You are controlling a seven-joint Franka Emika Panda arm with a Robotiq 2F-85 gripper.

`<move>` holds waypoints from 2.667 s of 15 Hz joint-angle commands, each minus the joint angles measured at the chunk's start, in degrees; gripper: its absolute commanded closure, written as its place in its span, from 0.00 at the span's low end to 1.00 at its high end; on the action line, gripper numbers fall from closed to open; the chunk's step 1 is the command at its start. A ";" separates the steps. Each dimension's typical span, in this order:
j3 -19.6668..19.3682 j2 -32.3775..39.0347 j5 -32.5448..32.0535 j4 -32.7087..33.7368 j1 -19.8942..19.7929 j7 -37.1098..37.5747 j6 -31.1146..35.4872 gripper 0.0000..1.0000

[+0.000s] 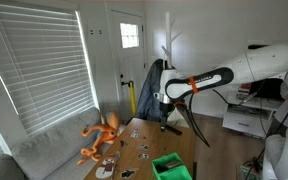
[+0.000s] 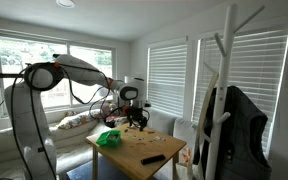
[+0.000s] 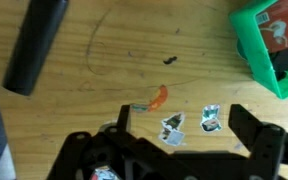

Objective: Pour the content in the green storage box onto the table and place the green box forward on the table

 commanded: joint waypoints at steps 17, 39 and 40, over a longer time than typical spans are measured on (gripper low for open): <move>7.68 5.10 -5.98 5.25 0.70 -7.95 -10.48 0.00; 13.18 5.59 -9.15 -4.06 6.10 -10.05 3.59 0.19; 13.14 6.29 -8.84 -3.82 6.00 -10.13 3.93 0.26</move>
